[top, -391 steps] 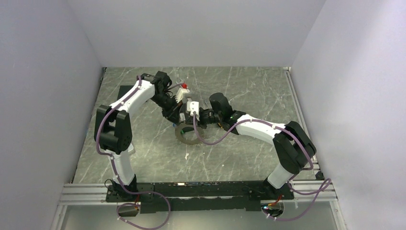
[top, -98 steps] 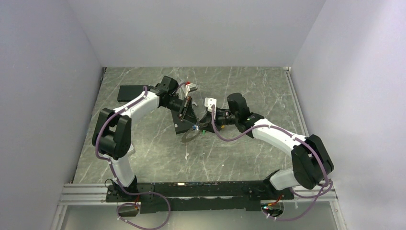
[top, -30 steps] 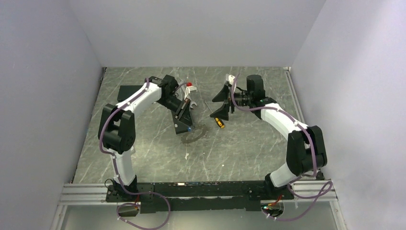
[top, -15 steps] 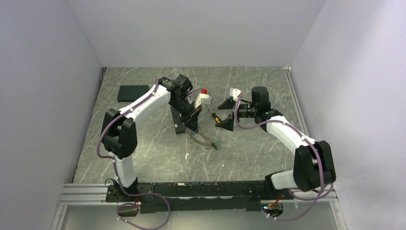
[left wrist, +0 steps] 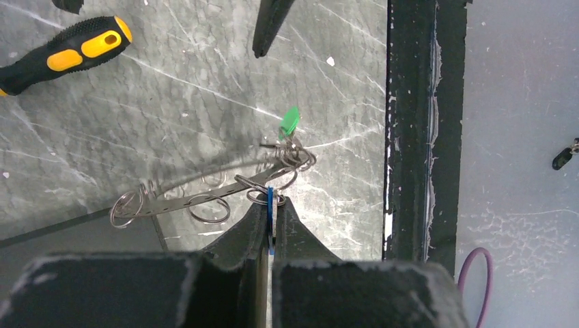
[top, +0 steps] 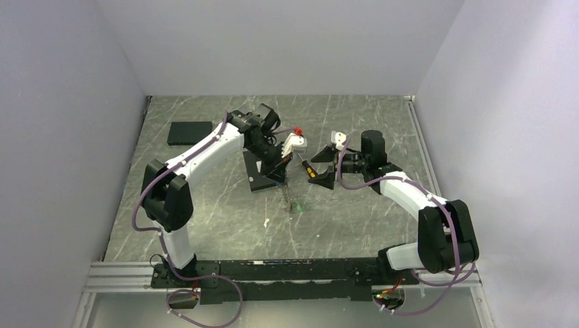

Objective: Remove the keys from the keyring

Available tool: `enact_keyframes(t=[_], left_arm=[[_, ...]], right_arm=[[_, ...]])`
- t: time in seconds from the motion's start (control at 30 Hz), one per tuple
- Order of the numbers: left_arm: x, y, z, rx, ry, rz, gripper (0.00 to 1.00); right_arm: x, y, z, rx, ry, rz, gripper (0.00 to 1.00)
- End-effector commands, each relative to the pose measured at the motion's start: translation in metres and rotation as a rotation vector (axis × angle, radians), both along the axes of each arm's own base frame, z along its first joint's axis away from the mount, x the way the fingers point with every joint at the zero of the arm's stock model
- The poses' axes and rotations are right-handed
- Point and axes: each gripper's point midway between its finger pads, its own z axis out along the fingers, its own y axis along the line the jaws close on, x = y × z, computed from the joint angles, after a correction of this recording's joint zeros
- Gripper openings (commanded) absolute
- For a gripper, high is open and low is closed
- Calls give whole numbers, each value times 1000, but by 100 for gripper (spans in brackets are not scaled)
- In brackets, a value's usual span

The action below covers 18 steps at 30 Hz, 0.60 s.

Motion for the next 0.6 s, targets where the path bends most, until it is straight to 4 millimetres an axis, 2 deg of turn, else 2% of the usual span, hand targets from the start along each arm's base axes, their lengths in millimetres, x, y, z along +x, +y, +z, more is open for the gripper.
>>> enact_keyframes(t=[0.0,0.13,0.27,0.57], left_arm=[[-7,-1,25,-98,-93,-57,0],[-13,6,19,-105,-94,-82,0],[-12,19,4,-72,-99,-92,0],[-22,42,-20,-19,-110,-121,0]], right_arm=[[-6,3,16,45,-66,56,75],[-9,6,14,65,-67,74,71],[-11,15,12,76,-82,94,64],[-34,61,0,71,-81,228,56]])
